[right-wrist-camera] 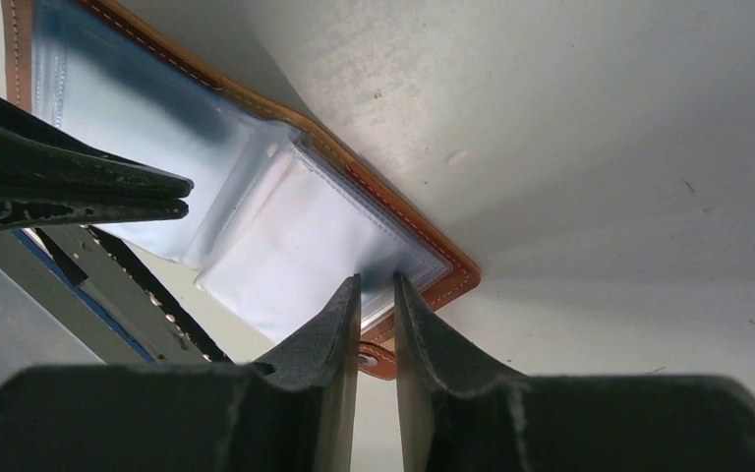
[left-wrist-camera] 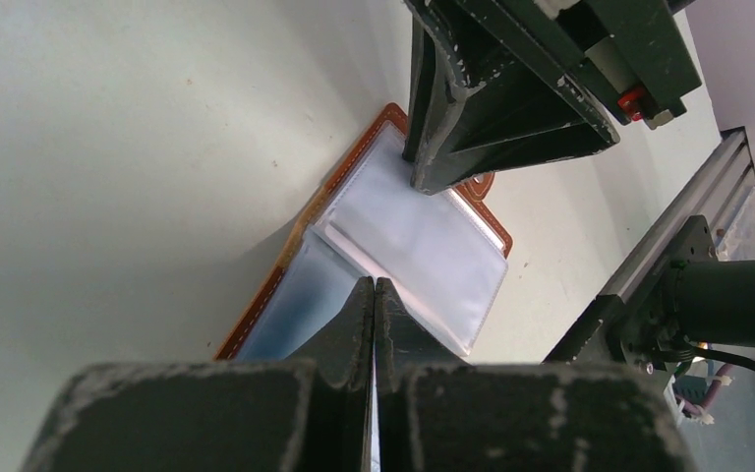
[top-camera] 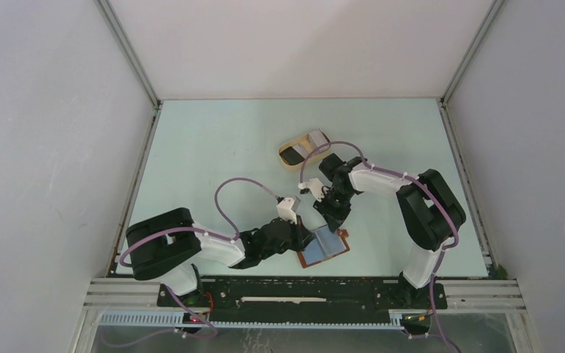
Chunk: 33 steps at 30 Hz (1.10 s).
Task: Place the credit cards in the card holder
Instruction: Open the card holder at the center of the board.
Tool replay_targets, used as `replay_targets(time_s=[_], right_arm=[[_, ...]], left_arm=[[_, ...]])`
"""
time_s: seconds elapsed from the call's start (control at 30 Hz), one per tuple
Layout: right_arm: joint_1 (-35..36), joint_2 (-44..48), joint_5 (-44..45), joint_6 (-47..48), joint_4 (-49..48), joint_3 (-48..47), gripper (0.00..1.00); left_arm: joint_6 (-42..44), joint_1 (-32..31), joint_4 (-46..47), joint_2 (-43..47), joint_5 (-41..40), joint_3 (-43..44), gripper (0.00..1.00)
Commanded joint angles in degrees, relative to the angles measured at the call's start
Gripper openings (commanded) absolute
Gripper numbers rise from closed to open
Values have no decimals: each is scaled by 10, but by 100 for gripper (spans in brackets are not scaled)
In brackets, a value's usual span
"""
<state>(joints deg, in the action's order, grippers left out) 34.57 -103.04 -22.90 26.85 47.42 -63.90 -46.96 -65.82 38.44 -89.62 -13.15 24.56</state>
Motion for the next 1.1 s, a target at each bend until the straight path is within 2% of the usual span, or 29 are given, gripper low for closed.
replay_targets(time_s=[0.0,0.17,0.33,0.5,0.57,0.63,0.73,0.8,0.9,1.07], right_arm=[[4,-10,-34,-10,0,-4,28],[-17,12,-91,-1,11,-4,34],[-33,62,-123,15,11,-4,35],[-63,174,-163,55,-8,17,35],[-76,238,-199,97,-21,37,33],[-84,311,-246,188,-35,84,36],[-85,397,-278,383,-51,177,53],[-77,403,-257,505,-33,219,58],[-60,368,-200,564,5,222,59],[-38,340,-144,559,-35,246,58]], left_arm=[[4,3,19,8,14,1,0],[-22,3,19,24,47,-6,1],[-51,3,16,9,70,1,2],[-56,4,9,1,66,4,3],[-56,5,8,-4,66,4,2],[-58,6,7,-8,65,5,2],[-63,7,-1,-12,59,6,2],[-65,8,-11,-14,53,8,2],[-68,10,-13,-18,47,7,2],[-73,13,-10,-33,49,13,2]])
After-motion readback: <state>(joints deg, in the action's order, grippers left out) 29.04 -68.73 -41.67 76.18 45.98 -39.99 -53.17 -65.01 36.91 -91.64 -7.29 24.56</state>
